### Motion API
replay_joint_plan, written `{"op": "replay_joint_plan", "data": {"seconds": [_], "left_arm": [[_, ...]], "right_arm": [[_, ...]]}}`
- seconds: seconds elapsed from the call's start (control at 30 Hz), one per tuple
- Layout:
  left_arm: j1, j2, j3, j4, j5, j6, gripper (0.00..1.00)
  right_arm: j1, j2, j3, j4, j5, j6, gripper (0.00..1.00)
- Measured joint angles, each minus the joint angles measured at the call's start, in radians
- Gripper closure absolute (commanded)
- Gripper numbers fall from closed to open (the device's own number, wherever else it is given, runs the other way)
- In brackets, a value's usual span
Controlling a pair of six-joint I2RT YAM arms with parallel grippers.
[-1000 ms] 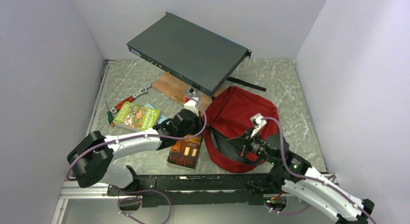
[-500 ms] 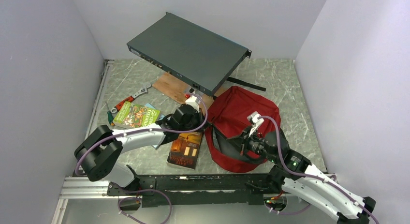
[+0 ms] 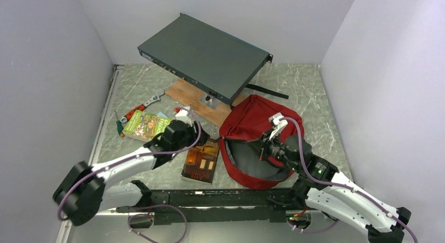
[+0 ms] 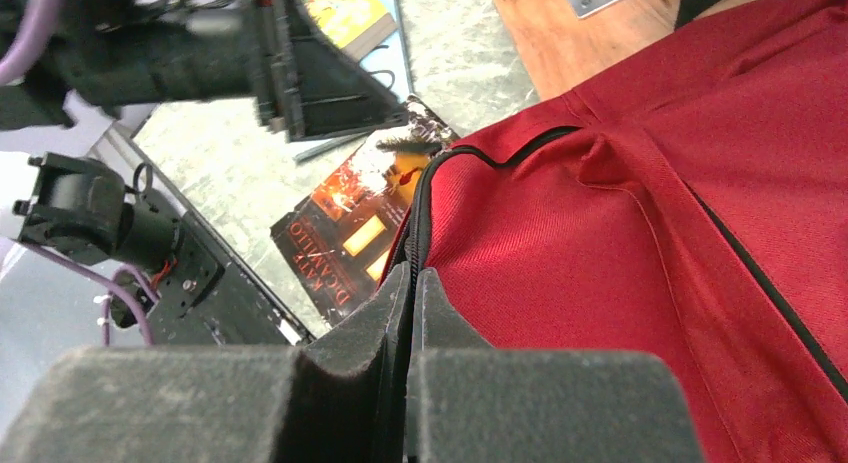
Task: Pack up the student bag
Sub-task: Unzip the student bag at the center of the board, then pick up the book from the center of the board.
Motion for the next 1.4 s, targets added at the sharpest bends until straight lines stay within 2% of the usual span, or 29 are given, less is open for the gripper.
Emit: {"op": "replay_joint_plan", "data": {"seconds": [0.13,0.17,0.2,0.27,0.3,0.5,0.6,0.67,0.83,0.87,0.9,0.97,1.03,1.1,1.23,1.4], "left_arm": [[0.004,-0.214,-0.085,-0.104,-0.008,0.019,0.16],[0.002,-0.268,-0.094,-0.138,-0.011,0.023,0.06],[0.001,-0.316,-0.101,-0.169,-0.016,0.023,0.03],[0.0,-0.423,-0.115,-0.251,-0.042,0.016,0.0],[0.0,-0.467,-0.122,-0.29,-0.056,0.006,0.0],[0.001,-0.603,-0.199,-0.489,-0.137,-0.099,0.0],[0.001,-0.595,-0.269,-0.51,-0.149,-0.145,0.02],[0.001,-0.564,-0.31,-0.508,-0.143,-0.16,0.08],[0.001,-0.478,-0.312,-0.402,-0.124,-0.181,0.21],[0.001,-0.471,-0.312,-0.394,-0.122,-0.182,0.23],[0.002,-0.471,-0.312,-0.389,-0.118,-0.183,0.24],[0.002,-0.485,-0.319,-0.39,-0.109,-0.186,0.27],[0.002,-0.518,-0.334,-0.396,-0.101,-0.193,0.31],[0.002,-0.565,-0.355,-0.41,-0.097,-0.203,0.31],[0.002,-0.635,-0.377,-0.44,-0.085,-0.209,0.26],[0.002,-0.629,-0.384,-0.414,-0.045,-0.212,0.28]], "right_arm": [[0.003,0.013,0.005,0.001,0.055,0.018,0.98],[0.003,0.014,0.005,0.001,0.069,0.023,0.86],[0.005,0.018,0.005,0.0,0.089,0.026,0.72],[0.006,0.03,0.005,-0.003,0.115,0.035,0.52],[0.005,0.042,0.005,-0.004,0.122,0.029,0.47],[0.027,0.287,0.117,-0.076,0.045,-0.043,0.38],[0.125,0.334,0.147,-0.081,0.046,-0.056,0.36],[0.206,0.346,0.17,-0.08,0.058,-0.061,0.36],[0.404,0.549,0.294,0.002,0.124,-0.061,0.36],[0.431,0.606,0.312,0.018,0.137,-0.06,0.39],[0.459,0.675,0.332,0.033,0.154,-0.06,0.46],[0.502,0.829,0.364,0.056,0.186,-0.054,0.68],[0.522,0.932,0.374,0.059,0.217,-0.04,0.79],[0.527,1.022,0.374,0.056,0.264,-0.018,0.81],[0.521,1.072,0.357,0.074,0.334,-0.008,0.82],[0.517,1.095,0.33,0.161,0.381,-0.004,0.93]]}}
